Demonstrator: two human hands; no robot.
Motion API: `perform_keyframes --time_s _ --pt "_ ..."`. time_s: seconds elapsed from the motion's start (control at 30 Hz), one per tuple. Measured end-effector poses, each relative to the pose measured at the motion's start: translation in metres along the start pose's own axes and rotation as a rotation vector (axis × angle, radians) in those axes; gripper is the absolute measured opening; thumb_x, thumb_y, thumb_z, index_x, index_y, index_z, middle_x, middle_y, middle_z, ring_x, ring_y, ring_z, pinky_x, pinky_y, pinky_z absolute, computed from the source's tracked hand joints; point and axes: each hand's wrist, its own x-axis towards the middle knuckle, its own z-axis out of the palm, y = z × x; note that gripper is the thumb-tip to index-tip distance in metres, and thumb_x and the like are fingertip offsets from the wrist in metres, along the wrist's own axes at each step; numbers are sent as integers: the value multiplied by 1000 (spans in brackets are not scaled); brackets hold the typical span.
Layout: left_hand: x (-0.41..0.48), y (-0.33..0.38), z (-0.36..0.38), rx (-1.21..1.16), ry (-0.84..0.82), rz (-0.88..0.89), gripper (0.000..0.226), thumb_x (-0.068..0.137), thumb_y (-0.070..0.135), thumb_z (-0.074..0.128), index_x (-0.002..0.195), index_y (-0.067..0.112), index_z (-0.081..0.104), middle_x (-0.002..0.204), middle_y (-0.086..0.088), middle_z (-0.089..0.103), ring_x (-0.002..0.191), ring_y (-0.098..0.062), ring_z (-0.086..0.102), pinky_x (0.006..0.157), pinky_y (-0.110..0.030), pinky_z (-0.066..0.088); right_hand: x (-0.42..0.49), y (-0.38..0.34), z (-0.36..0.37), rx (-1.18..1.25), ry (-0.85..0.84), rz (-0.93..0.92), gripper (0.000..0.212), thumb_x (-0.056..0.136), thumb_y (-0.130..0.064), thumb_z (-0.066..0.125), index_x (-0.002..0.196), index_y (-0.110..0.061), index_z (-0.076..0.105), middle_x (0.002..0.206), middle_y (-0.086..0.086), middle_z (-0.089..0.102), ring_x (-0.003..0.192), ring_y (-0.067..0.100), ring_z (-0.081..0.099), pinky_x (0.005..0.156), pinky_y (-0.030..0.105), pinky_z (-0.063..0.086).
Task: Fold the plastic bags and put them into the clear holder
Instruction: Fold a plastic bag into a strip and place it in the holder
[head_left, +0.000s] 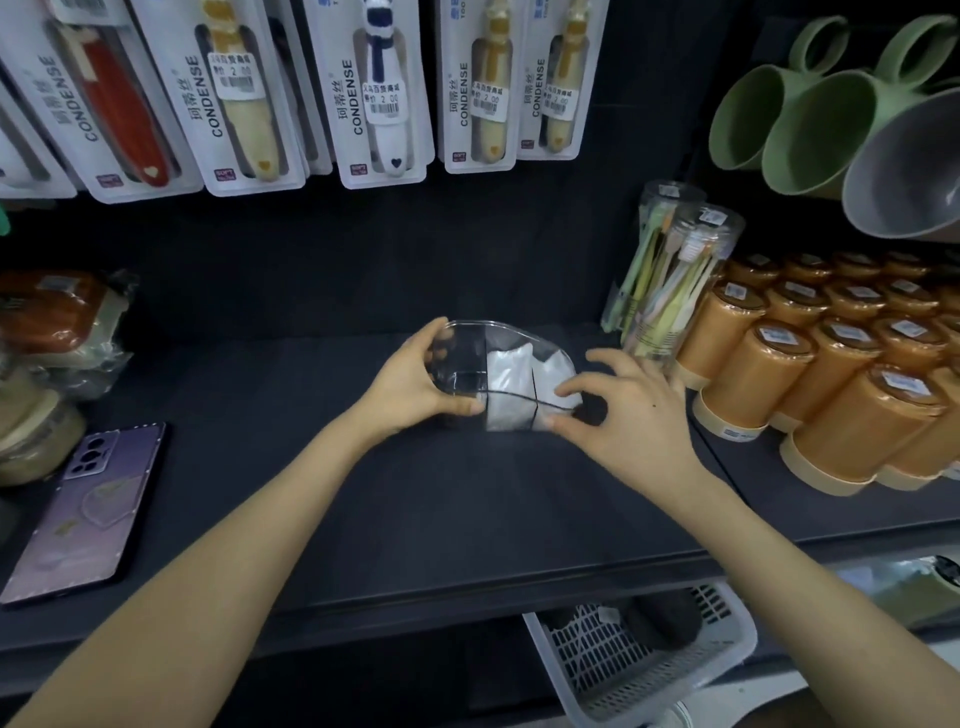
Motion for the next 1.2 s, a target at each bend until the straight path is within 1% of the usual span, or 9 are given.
perform_keyframes --time_s 0.1,0.23,0.43,0.53,0.63,0.73,0.87,1.0,1.2 --pt "18 5 4 -31 -39 -41 115 63 3 87 153 12 16 150 2 37 134 -12 39 108 -27 38 -26 10 2 138 21 -24 20 77 -38 76 90 -23 75 103 -3 65 97 26 59 89 43 43" --pt "18 9 5 -66 -4 -35 114 70 3 82 154 15 6 157 -3 26 137 -10 33 112 -28 33 -70 6 5 197 -30 -86 20 78 -36 77 89 -20 74 91 -4 67 86 19 61 77 30 47" --pt "-71 -15 -15 321 120 21 86 82 31 75 151 21 25 154 -2 31 141 -16 30 114 -29 25 -142 -15 32 188 -26 -245 28 78 -46 61 82 -21 73 84 -8 63 72 14 61 60 27 54" --pt "-129 -38 -33 580 221 48 63 90 38 63 144 14 40 149 -7 40 138 -23 35 113 -35 27 -182 -29 48 236 75 -445 23 88 -34 59 78 -17 71 81 -4 60 67 15 58 54 26 49" --pt "-179 -63 -46 699 262 4 60 92 52 50 135 11 54 144 -14 46 136 -32 38 114 -44 28 -219 -38 78 192 -36 -591 22 90 -33 57 79 -19 71 76 -5 61 66 14 57 51 25 47" --pt "-212 -84 -48 841 280 16 70 89 60 32 132 11 57 143 -18 47 136 -39 38 114 -55 24 -238 -38 126 143 -464 -371 31 87 -42 52 96 -20 72 94 -2 67 83 23 66 64 32 54" --pt "-223 -104 -41 1047 420 189 55 102 44 26 131 11 59 137 -19 54 130 -41 46 109 -53 33 -253 -27 198 25 -921 -59 47 93 -45 54 134 -22 54 134 2 57 119 23 55 92 30 43" --pt "-213 -116 -32 1083 612 284 45 101 32 30 121 15 67 127 -14 63 122 -37 56 101 -45 43 -286 -32 256 130 -1203 187 93 76 -75 50 147 -17 34 149 5 40 133 24 43 104 29 35" --pt "-211 -122 -32 1132 702 359 39 98 28 38 118 17 69 123 -11 66 118 -33 59 98 -41 44 -341 -46 308 86 -1299 352 82 88 -44 63 151 -16 18 147 7 42 129 26 47 102 35 43"
